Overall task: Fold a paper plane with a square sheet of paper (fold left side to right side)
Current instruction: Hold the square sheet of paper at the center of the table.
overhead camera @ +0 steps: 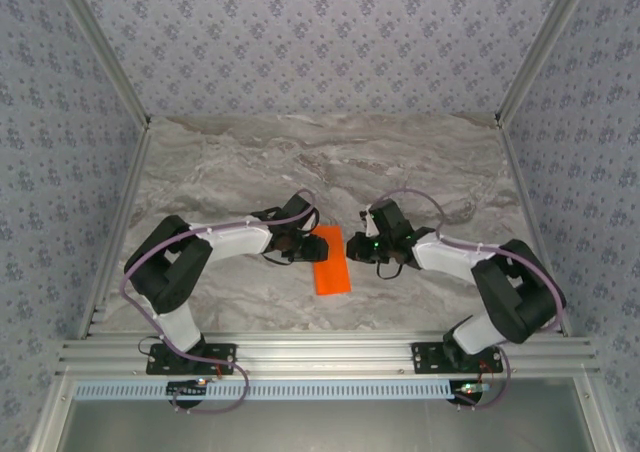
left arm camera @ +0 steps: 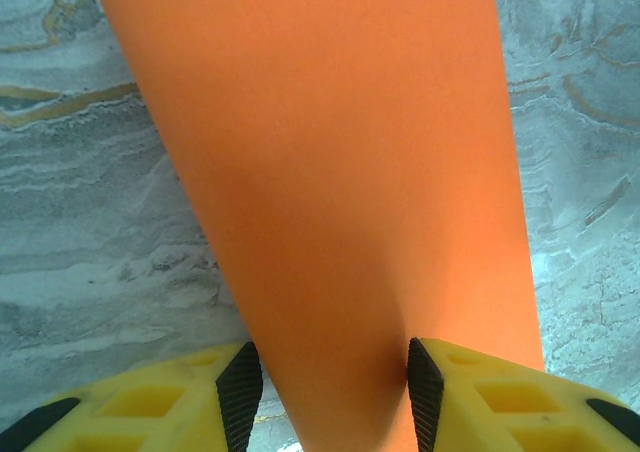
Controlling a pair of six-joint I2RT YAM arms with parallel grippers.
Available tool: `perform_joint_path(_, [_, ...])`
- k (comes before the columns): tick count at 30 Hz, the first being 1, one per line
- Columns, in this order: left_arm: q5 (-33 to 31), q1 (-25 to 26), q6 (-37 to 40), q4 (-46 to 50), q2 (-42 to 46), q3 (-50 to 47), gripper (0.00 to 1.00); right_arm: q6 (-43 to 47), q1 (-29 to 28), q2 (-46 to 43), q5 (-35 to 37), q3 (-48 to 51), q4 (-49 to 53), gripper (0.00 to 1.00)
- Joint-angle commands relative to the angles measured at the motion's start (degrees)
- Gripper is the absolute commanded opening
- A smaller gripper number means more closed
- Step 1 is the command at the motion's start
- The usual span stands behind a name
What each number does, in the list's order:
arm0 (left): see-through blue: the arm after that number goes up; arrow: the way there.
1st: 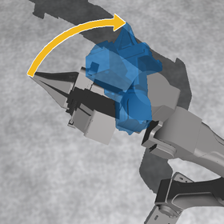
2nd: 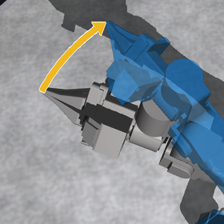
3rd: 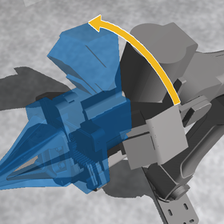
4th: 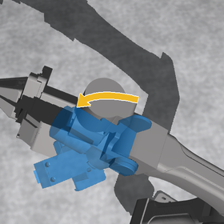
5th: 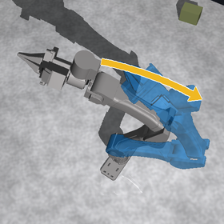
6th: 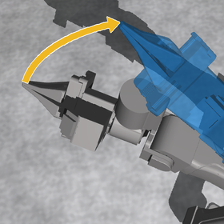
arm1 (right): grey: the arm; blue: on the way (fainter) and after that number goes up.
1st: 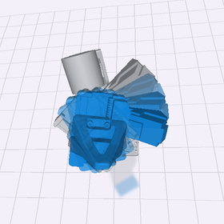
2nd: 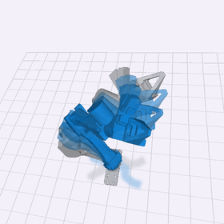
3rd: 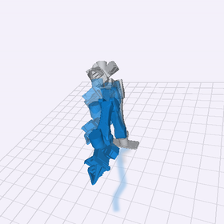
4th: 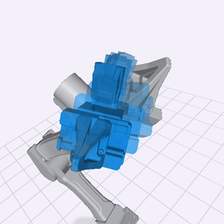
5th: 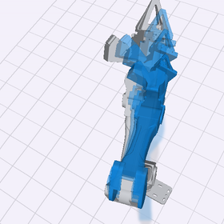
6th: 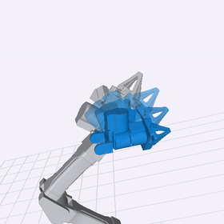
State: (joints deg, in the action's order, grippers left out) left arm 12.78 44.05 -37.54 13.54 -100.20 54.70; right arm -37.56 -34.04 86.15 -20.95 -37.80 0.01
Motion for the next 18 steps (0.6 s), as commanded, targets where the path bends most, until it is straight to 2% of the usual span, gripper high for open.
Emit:
perform_joint_path(1, [-1.67,0.68,0.45,0.79,-2.89,-0.23,0.47,-1.2,-1.57,2.89,-1.99,-2.62,-1.6,0.06])
perform_joint_path(9, [-1.66,0.72,0.43,0.74,-2.89,-0.22,0.47,-1.46,-3.41,7.18,-1.05,-4.63,-1.15,0.05])
perform_joint_path(18, [-1.65,0.7,0.42,0.76,-2.76,-0.21,0.47,-0.51,-3.49,10.32,1.58,-6.05,3.94,0.05])
